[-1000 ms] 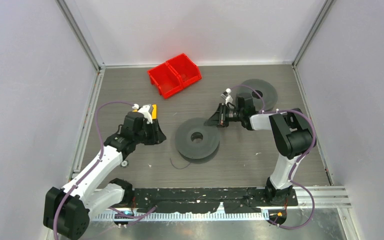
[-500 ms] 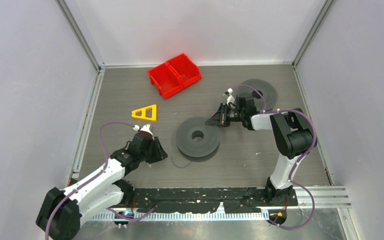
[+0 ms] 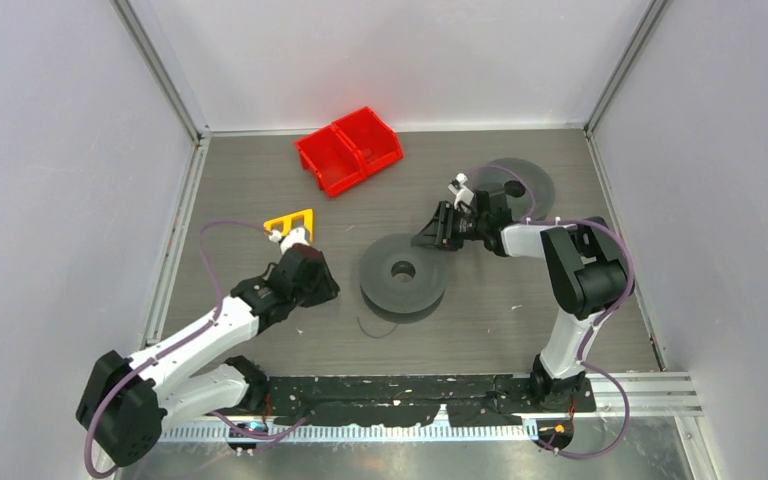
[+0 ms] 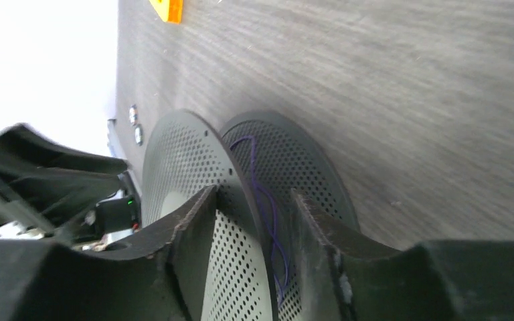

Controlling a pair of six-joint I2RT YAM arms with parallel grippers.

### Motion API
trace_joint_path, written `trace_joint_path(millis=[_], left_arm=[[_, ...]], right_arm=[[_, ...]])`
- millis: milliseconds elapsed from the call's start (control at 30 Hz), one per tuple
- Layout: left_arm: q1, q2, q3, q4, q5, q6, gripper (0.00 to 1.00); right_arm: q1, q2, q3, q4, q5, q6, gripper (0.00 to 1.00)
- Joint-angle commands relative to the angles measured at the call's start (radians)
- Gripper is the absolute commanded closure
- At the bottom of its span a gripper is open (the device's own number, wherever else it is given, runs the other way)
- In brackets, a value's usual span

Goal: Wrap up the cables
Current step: Place the cable reel at the center of the board.

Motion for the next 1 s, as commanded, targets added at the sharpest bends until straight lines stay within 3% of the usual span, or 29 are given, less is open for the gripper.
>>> trace_joint_path(millis=[0,367,533,667,733,833,967], left_arm=[[0.003,-0.039,0.144,-0.094,-0.160,0.138,0.57],[0.269,-0.173,0.256,-0.190,-0.019,0.403,0.53],[0.291,-0.216,0.307,-0.272,0.007,0.508,0.51],[0.291,-0.246,0.304,-0.320,0.040,0.578,0.52],[0.291,-0.282,0.283,-0.331,0.025,0.596,0.52],[0.291,-0.356,0.245,-0.345,-0.011,0.625,0.52],[0.291,-0.456,0.216,-0.374,-0.074,0.643,0.52]], right_arm=[[-0.001,-0.037,0.073,-0.185,0.217,-0.133,0.47],[-0.004,-0.195,0.194,-0.468,0.353,-0.280,0.37],[0.000,-0.289,0.174,-0.561,0.408,-0.338,0.36],[0.033,-0.467,0.162,-0.607,0.445,-0.411,0.40],[0.095,-0.547,0.153,-0.614,0.463,-0.474,0.42],[0.297,-0.616,0.137,-0.659,0.534,-0.601,0.44],[0.522,-0.626,0.098,-0.678,0.618,-0.592,0.50]])
